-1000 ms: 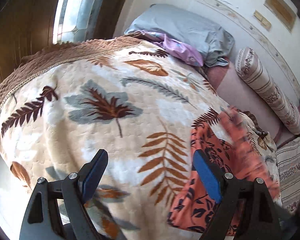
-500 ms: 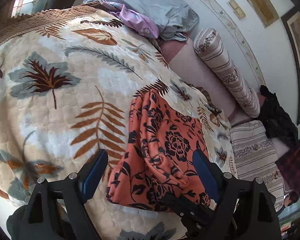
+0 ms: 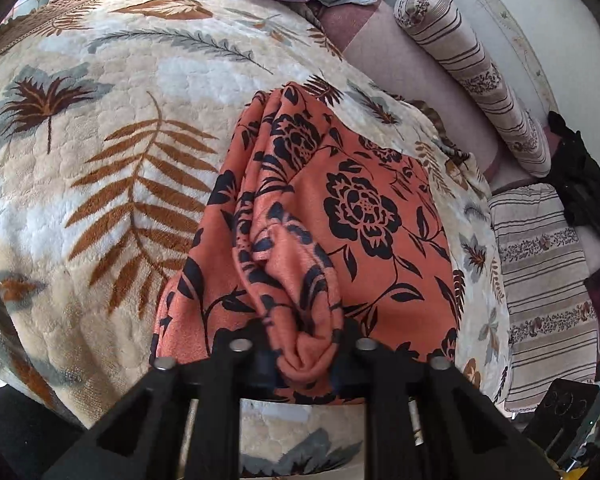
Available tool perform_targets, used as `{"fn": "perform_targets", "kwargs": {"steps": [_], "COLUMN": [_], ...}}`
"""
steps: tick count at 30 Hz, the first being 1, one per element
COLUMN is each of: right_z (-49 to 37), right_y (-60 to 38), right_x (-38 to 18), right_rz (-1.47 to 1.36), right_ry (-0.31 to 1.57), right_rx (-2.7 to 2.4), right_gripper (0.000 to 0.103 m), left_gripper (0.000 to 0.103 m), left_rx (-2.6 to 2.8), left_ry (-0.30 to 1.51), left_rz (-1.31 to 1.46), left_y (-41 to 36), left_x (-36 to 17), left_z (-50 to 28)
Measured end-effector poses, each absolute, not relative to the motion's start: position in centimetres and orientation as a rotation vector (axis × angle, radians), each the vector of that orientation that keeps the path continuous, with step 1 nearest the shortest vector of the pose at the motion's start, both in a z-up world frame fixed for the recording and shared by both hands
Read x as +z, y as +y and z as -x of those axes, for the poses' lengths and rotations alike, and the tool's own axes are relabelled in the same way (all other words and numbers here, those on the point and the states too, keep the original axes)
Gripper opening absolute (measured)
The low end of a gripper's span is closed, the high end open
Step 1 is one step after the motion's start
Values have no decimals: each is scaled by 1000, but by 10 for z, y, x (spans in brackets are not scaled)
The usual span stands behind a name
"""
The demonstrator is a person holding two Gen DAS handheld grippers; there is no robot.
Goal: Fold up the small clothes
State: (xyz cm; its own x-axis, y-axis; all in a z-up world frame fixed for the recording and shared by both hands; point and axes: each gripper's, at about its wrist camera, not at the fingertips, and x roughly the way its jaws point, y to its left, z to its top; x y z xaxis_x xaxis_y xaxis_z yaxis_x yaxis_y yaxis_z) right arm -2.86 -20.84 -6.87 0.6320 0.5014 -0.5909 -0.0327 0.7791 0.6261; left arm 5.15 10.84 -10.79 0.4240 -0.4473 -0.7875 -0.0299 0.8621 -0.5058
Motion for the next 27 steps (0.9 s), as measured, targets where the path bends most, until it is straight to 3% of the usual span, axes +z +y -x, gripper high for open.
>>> {"fn": "perform_targets", "kwargs": {"steps": [6, 11, 20, 22, 25, 27], "right_z": [34, 30, 14, 1, -29, -42], "right_y": [-211, -205, -199, -202, -212, -218], "right_x": [-73, -72, -47, -44, -76, -114], "right_rz": [-626, -614, -622, -696, -868, -998], "right_ry": [848, 866, 848, 838, 922, 1026], "right_rx": [334, 340, 403, 455, 500, 476], "right_gripper": [68, 68, 68, 70, 88, 88], "left_gripper": [13, 14, 17, 17, 18, 22], "left_rx": [-267, -186, -229, -233, -220, -191], "left_ry": [835, 1062, 1039, 1038, 1045, 1037], "left_rz": [297, 340, 404, 404, 391, 343], "left_y": [99, 121, 135, 136, 131, 126], "left_x": [-41, -125, -128, -129, -127, -114], "left_z": [-16, -40, -40, -37, -36, -31]}}
